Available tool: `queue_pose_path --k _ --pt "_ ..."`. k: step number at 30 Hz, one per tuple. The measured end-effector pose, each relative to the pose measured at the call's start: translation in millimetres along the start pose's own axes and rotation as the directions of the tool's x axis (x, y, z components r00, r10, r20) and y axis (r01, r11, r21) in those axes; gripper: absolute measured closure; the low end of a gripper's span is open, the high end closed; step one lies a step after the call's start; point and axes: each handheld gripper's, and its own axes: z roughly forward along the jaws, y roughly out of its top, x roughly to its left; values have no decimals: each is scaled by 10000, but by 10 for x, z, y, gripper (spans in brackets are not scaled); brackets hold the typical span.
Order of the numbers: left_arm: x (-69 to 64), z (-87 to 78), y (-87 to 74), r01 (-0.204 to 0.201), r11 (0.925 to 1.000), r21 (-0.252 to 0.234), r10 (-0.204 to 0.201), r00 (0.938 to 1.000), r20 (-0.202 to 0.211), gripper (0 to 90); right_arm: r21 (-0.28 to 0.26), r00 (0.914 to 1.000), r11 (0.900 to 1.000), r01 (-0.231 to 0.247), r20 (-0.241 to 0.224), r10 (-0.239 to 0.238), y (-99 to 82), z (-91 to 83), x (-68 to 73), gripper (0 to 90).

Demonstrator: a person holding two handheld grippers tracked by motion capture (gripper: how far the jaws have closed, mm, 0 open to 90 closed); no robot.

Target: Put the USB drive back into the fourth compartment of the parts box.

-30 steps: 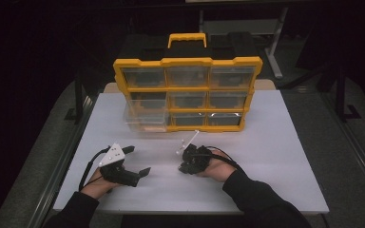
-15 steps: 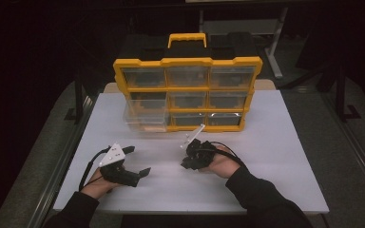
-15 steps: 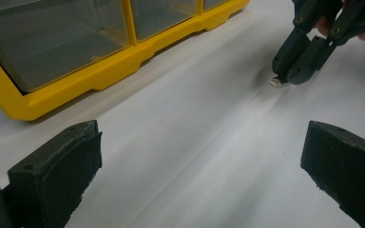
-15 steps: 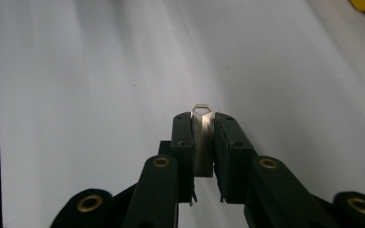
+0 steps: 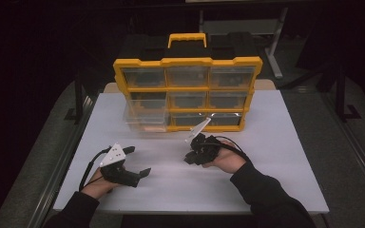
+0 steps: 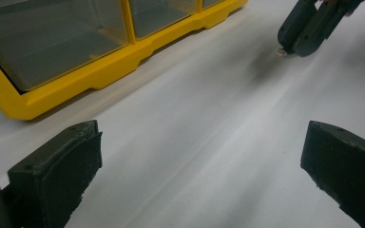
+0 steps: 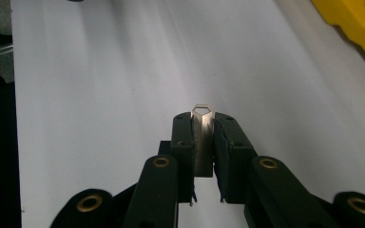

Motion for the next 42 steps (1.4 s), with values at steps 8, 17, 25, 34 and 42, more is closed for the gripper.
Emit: queue_pose_path --k 8,17,25,34,42 --pt "-11 -1 8 -81 10000 -7 81 10000 16 0 -174 10000 9998 33 62 -32 40 -128 -32 779" --pt "-21 17 13 -69 10000 0 69 10000 60 0 -272 10000 9996 -10 -27 9 86 -249 -56 779" --pt "-8 18 9 -14 10000 1 14 10000 31 0 -458 10000 9989 49 -53 -51 180 -368 -93 779" --pt "-6 21 8 17 10000 7 -17 10000 37 0 -564 9996 9980 285 41 -284 356 -521 -107 779" --pt "-3 27 5 69 10000 9 -69 10000 44 0 -767 9989 9960 457 139 -447 561 -702 -104 779"
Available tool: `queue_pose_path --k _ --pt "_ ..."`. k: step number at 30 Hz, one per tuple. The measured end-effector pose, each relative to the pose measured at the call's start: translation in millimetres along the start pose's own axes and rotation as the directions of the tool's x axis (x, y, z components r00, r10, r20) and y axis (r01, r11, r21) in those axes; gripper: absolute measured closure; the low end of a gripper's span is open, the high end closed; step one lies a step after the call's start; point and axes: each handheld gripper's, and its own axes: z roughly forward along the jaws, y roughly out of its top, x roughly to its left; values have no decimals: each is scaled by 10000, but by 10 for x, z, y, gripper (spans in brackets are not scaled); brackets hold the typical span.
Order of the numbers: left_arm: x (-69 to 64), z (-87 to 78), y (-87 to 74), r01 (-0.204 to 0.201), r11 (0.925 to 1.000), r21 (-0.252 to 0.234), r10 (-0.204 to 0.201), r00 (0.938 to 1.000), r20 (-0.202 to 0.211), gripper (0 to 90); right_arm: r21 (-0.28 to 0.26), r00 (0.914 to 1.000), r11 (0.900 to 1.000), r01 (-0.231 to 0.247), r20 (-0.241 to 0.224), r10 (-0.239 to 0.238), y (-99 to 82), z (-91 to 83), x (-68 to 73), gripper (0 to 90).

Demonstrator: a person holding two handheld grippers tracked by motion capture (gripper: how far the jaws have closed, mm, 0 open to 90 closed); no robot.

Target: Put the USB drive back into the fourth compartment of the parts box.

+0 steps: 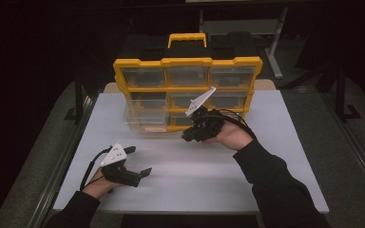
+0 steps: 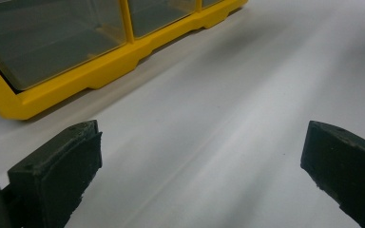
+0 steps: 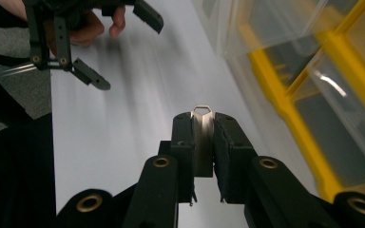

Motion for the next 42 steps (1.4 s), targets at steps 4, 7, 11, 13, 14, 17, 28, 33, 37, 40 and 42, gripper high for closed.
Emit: queue_pose_path --k 4,7,11,13,14,17,28,33,37,40,42 --pt "3 -2 0 12 10000 10 -12 10000 -17 0 -137 9999 9998 117 92 -116 105 -81 -12 779" --pt "0 -4 0 -1 10000 9 1 10000 -21 0 -159 9997 9996 214 143 -212 178 -127 -19 779" --pt "-5 -3 0 -24 10000 30 24 10000 -25 0 -197 9993 9993 314 207 -310 277 -182 -25 779" --pt "-5 -4 1 -23 10000 40 23 10000 -21 0 -219 9991 9991 362 222 -357 325 -204 -26 779" --pt "-5 -3 1 -15 10000 27 15 10000 -30 0 -222 9989 9989 401 236 -396 348 -214 -27 779" --pt "-3 -2 0 -6 10000 25 6 10000 -38 0 -231 9986 9987 457 282 -451 416 -240 -29 779" --pt "-7 -3 0 -20 10000 30 20 10000 -25 0 -261 9966 9974 677 483 -664 677 -300 -73 779" --pt "-13 2 -1 -11 10000 35 11 10000 18 0 -273 9958 9968 755 532 -739 805 -296 -82 778" --pt "-14 2 -1 -25 10000 40 25 10000 13 0 -300 9954 9963 807 550 -790 897 -271 -94 779" --pt "-13 1 -1 -23 10000 38 23 10000 20 0 -333 9954 9962 810 542 -792 954 -236 -100 778" --pt "-14 2 -1 -22 10000 38 22 10000 19 0 -335 9956 9964 784 538 -766 988 -199 -100 778"
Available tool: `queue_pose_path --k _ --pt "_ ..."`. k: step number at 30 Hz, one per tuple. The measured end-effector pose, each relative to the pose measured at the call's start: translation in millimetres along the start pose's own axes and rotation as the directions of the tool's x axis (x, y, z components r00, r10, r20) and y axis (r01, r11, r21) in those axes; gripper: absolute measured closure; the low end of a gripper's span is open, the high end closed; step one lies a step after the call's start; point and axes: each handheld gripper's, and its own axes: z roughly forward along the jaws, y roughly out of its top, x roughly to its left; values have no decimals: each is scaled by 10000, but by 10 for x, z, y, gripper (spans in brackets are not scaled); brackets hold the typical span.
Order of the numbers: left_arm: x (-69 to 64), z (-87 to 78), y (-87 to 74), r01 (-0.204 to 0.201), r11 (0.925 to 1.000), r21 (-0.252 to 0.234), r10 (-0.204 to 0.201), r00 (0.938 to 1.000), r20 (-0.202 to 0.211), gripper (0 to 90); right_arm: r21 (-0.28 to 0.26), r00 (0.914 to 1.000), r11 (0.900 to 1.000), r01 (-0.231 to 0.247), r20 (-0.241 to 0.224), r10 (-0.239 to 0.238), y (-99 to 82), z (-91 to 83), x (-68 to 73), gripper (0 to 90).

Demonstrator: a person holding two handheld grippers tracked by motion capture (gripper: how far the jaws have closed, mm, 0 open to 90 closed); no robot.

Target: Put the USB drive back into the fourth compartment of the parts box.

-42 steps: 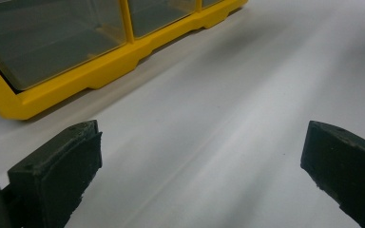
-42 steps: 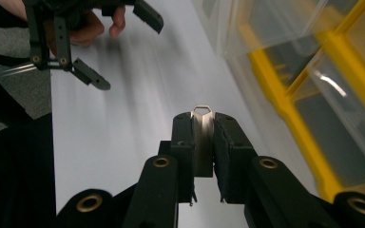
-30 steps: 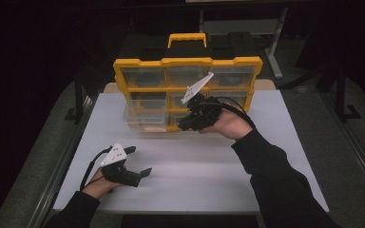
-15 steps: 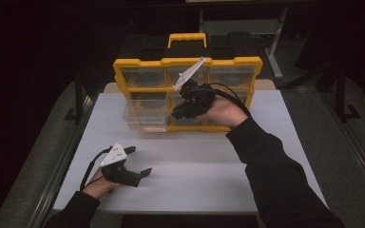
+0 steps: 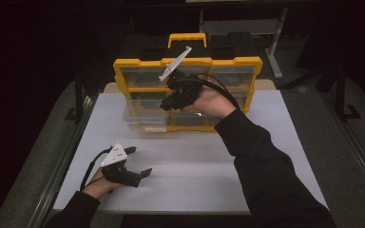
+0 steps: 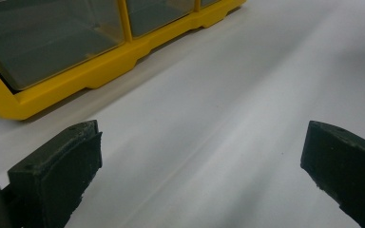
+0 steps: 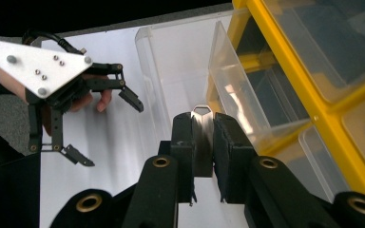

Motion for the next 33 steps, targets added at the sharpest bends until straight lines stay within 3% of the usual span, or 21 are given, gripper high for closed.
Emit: queue_pose_path --k 10,20,28,33 --pt "-3 4 -2 -37 10000 13 37 10000 23 0 130 9999 9998 -121 -119 123 100 252 -48 776" --pt "-7 8 -4 -55 10000 46 54 10000 41 0 652 9998 9978 -109 -159 120 111 480 -64 772" --pt "-8 8 -4 -78 9999 66 78 10000 47 0 736 9998 9971 -182 -85 189 109 528 -67 749" --pt "-9 10 -4 -73 10000 69 72 10000 49 0 667 9998 9977 -141 -112 149 107 497 -70 829"
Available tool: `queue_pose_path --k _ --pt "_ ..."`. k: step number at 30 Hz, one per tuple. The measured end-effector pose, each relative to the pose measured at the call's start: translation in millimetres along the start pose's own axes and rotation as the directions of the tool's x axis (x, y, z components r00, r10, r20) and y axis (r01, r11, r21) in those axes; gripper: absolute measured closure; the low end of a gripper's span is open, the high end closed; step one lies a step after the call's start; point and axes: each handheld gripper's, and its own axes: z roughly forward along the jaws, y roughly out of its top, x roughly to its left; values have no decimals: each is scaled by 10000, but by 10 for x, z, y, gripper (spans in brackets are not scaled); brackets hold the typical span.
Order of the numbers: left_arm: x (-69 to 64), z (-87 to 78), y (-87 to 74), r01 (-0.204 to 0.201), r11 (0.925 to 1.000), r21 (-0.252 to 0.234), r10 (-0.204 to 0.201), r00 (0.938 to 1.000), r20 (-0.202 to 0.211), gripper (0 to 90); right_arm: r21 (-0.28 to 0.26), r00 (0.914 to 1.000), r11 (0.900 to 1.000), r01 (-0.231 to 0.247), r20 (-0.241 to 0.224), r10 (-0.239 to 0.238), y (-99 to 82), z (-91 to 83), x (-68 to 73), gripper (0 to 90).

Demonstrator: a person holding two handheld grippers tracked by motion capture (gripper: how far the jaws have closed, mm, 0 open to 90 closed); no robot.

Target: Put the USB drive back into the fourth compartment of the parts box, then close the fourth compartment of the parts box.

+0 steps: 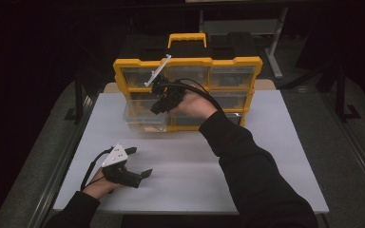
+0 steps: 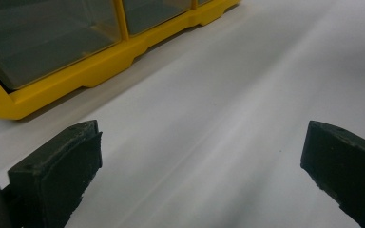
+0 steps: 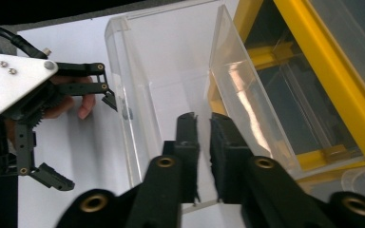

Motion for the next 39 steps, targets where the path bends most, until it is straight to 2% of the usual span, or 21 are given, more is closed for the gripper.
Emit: queue_pose_path --k 4,11,22,39 --pt "-2 1 0 5 10000 15 -5 10000 11 0 -133 10000 9999 41 7 -41 4 -41 15 885" --pt "-6 0 0 19 10000 16 -19 10000 6 0 -358 9997 9991 213 -106 -217 13 -102 67 887" --pt "-1 -2 -4 13 10000 35 -13 10000 -1 0 -899 9971 9957 244 -700 -308 0 -237 216 887" --pt "-6 6 -4 -10 10000 60 10 10000 10 0 -655 9924 9969 443 -1117 -515 -85 -60 386 887"
